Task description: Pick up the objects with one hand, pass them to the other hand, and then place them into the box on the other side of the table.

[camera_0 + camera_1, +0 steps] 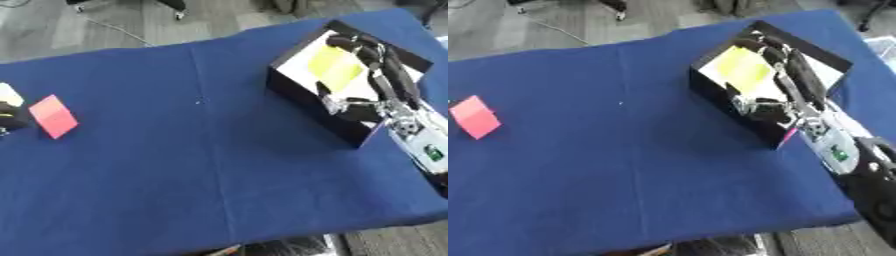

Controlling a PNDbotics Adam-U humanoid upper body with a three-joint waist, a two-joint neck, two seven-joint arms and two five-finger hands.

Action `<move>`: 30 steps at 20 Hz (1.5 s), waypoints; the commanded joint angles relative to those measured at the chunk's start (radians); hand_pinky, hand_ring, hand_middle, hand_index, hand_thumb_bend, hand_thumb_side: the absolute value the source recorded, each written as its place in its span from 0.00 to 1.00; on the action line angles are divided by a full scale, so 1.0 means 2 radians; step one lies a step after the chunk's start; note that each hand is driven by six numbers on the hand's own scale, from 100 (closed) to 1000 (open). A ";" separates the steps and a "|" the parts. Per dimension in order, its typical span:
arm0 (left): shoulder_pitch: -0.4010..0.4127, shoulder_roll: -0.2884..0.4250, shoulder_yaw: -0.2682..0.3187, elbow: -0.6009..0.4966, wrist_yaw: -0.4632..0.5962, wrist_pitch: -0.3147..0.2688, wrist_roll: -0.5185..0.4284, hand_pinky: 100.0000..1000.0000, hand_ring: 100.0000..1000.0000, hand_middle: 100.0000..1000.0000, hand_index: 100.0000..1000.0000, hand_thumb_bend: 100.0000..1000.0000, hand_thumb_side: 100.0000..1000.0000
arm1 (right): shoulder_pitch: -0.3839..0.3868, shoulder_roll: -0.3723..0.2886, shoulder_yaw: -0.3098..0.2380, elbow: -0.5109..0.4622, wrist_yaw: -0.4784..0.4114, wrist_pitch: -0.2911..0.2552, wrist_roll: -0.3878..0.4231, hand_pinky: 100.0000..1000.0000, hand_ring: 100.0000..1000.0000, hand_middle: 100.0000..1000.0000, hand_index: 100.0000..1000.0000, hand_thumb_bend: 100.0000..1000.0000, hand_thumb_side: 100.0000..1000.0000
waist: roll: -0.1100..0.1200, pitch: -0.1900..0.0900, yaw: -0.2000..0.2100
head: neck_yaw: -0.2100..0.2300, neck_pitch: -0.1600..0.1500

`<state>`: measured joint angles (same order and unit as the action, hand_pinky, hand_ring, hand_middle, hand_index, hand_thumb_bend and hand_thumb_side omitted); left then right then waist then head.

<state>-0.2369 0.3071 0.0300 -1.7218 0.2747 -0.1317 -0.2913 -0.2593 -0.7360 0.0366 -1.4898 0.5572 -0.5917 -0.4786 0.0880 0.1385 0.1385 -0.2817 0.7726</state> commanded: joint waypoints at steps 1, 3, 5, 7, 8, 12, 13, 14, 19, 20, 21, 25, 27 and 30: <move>-0.004 -0.001 0.000 -0.020 -0.010 0.007 0.029 0.78 0.60 0.62 0.72 0.00 0.80 | -0.013 -0.035 -0.016 0.041 -0.002 0.027 0.025 0.90 0.93 0.76 1.00 0.00 0.43 | -0.002 -0.009 0.003 | -0.012 -0.001; -0.004 -0.003 -0.008 -0.025 -0.016 0.010 0.047 0.78 0.60 0.62 0.72 0.00 0.80 | -0.024 -0.035 -0.020 0.070 0.013 0.045 0.043 0.91 0.95 0.81 1.00 0.00 0.57 | -0.003 -0.010 0.005 | -0.017 -0.001; -0.002 -0.004 -0.014 -0.027 -0.021 0.012 0.059 0.79 0.60 0.62 0.72 0.00 0.80 | -0.039 -0.034 -0.023 0.099 0.030 0.063 0.060 0.93 0.96 0.85 1.00 0.00 0.67 | -0.004 -0.012 0.007 | -0.020 -0.001; -0.001 -0.005 -0.016 -0.029 -0.024 0.013 0.065 0.79 0.60 0.62 0.72 0.00 0.80 | -0.059 -0.034 -0.020 0.128 0.048 0.081 0.078 0.93 0.97 0.87 1.00 0.00 0.69 | -0.005 -0.013 0.007 | -0.021 -0.001; 0.000 -0.005 -0.016 -0.029 -0.025 0.014 0.066 0.79 0.60 0.62 0.72 0.00 0.80 | -0.070 -0.035 -0.016 0.142 0.057 0.089 0.087 0.94 0.98 0.89 1.00 0.00 0.68 | -0.005 -0.014 0.007 | -0.022 -0.001; 0.003 -0.007 -0.017 -0.027 -0.027 0.014 0.067 0.79 0.60 0.62 0.72 0.00 0.81 | -0.114 -0.038 0.005 0.199 0.092 0.124 0.122 0.94 0.99 0.93 1.00 0.00 0.67 | -0.007 -0.016 0.007 | -0.022 -0.001; 0.004 -0.007 -0.017 -0.027 -0.027 0.014 0.066 0.79 0.60 0.62 0.72 0.00 0.81 | -0.124 -0.037 0.011 0.214 0.101 0.133 0.131 0.95 0.99 0.93 1.00 0.00 0.65 | -0.007 -0.017 0.007 | -0.023 -0.001; 0.004 -0.007 -0.017 -0.026 -0.028 0.014 0.066 0.79 0.60 0.62 0.72 0.00 0.81 | -0.134 -0.035 0.017 0.229 0.110 0.143 0.140 0.95 0.99 0.94 1.00 0.00 0.63 | -0.007 -0.017 0.007 | -0.023 -0.001; 0.007 -0.008 -0.015 -0.024 -0.031 0.014 0.065 0.79 0.60 0.62 0.72 0.00 0.81 | -0.156 -0.044 0.042 0.262 0.152 0.138 0.182 0.97 1.00 1.00 1.00 0.28 0.30 | -0.008 -0.018 0.004 | -0.023 -0.001; 0.008 -0.008 -0.015 -0.024 -0.031 0.014 0.065 0.79 0.60 0.62 0.72 0.00 0.81 | -0.156 -0.047 0.041 0.259 0.161 0.135 0.191 0.97 1.00 1.00 1.00 0.28 0.28 | -0.008 -0.018 0.003 | -0.023 -0.001; 0.008 -0.008 -0.015 -0.024 -0.031 0.014 0.065 0.79 0.60 0.62 0.72 0.00 0.81 | -0.156 -0.048 0.038 0.255 0.170 0.133 0.200 0.97 1.00 1.00 1.00 0.33 0.14 | -0.008 -0.018 0.003 | -0.023 -0.001; 0.010 -0.010 -0.015 -0.022 -0.032 0.014 0.064 0.79 0.60 0.62 0.72 0.00 0.82 | -0.156 -0.051 0.018 0.226 0.207 0.131 0.237 0.97 1.00 1.00 1.00 0.35 0.04 | -0.007 -0.018 -0.001 | -0.022 -0.001; 0.011 -0.010 -0.014 -0.022 -0.033 0.014 0.065 0.79 0.60 0.62 0.72 0.00 0.82 | -0.157 -0.050 0.003 0.201 0.216 0.131 0.252 0.97 1.00 1.00 1.00 0.35 0.01 | -0.007 -0.018 -0.003 | -0.021 -0.001; 0.012 -0.009 -0.012 -0.021 -0.033 0.013 0.066 0.79 0.60 0.62 0.72 0.00 0.82 | -0.162 -0.050 -0.020 0.162 0.202 0.129 0.243 0.96 0.99 0.97 1.00 0.30 0.00 | -0.006 -0.019 -0.006 | -0.010 -0.001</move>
<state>-0.2058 0.2800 -0.0062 -1.7537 0.2102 -0.1020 -0.1614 -0.5621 -0.7942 0.0255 -1.1193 0.9673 -0.3329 0.0102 0.0799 0.1222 0.1244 -0.3098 0.7726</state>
